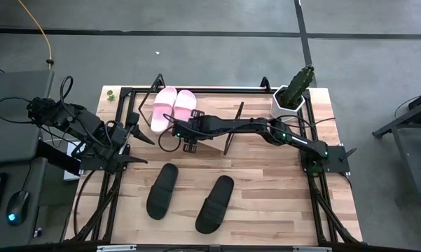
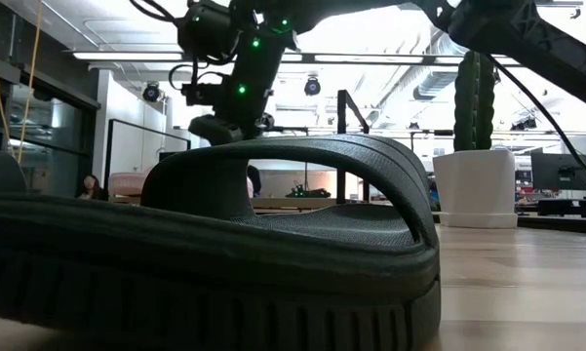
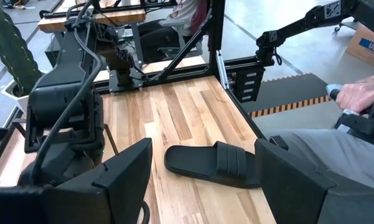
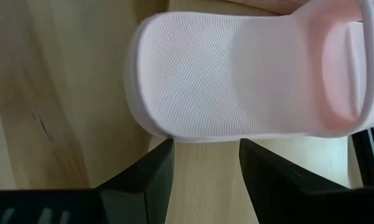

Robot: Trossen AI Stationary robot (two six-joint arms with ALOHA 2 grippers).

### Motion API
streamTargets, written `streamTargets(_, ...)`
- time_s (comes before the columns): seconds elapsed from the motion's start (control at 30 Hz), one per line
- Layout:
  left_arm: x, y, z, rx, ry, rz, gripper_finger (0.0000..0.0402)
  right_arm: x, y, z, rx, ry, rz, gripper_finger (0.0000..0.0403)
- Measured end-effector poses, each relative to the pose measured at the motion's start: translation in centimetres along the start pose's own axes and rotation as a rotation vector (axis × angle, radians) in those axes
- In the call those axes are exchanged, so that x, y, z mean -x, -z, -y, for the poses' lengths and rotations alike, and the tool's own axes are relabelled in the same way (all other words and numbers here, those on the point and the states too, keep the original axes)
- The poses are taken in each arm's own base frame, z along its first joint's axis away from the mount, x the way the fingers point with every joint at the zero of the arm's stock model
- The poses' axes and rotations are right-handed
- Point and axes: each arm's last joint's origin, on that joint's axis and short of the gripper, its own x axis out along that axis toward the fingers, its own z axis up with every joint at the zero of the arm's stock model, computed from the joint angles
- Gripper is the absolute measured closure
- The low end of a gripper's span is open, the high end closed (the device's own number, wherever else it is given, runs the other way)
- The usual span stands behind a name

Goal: Pick and place slides into the shelf
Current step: Put the pink slide on the shelf, then put the left black slide on the shelf

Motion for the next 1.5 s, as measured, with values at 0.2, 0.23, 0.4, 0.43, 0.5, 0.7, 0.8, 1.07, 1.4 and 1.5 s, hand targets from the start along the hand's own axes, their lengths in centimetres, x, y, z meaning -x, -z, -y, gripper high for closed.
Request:
streamTargets(0.2, 0.0, 0.0, 0.0, 0.0, 0.0, 0.0, 0.0137, -0.7, -0.2, -0.3, -0.007, -0.022, 0.03, 0.0231)
streamTargets(0.23, 0.0, 0.0, 0.0, 0.0, 0.0, 0.0, 0.0137, -1.0, -0.4, -0.4, -0.005, -0.027, 0.045, 0.0231)
streamTargets(0.4, -0.1, 0.0, 0.0, 0.0, 0.0, -0.002, 0.0137, -1.8, -0.7, -0.8, -0.017, -0.02, 0.094, 0.0231)
streamTargets(0.43, -0.1, 0.0, 0.0, 0.0, 0.0, -0.002, 0.0137, -1.8, -0.8, -0.8, -0.018, -0.016, 0.095, 0.0231)
streamTargets(0.5, -0.1, 0.0, 0.0, -0.001, 0.0, -0.002, 0.0137, -1.8, -0.9, -0.7, -0.021, -0.013, 0.104, 0.0231)
streamTargets(0.7, -0.1, 0.0, 0.0, -0.001, 0.0, -0.003, 0.0137, -1.7, -1.1, -0.6, -0.015, 0.01, 0.13, 0.0231)
streamTargets(0.8, -0.1, 0.0, 0.0, -0.002, 0.0, -0.003, 0.0137, -1.7, -1.2, -0.6, -0.018, 0.014, 0.134, 0.0231)
streamTargets(1.07, -0.1, 0.1, 0.0, -0.004, 0.0, -0.01, 0.0137, -1.8, -0.3, -0.6, -0.003, 0.029, 0.048, 0.0231)
streamTargets(1.4, -0.1, 0.1, 0.0, -0.007, 0.0, -0.015, 0.0137, 0.7, -0.4, 0.3, -0.014, 0.05, 0.032, 0.0231)
streamTargets(1.5, 0.0, 0.4, 0.0, -0.013, -0.006, -0.045, 0.0137, 2.4, -0.6, 0.3, -0.006, 0.035, 0.045, 0.0231)
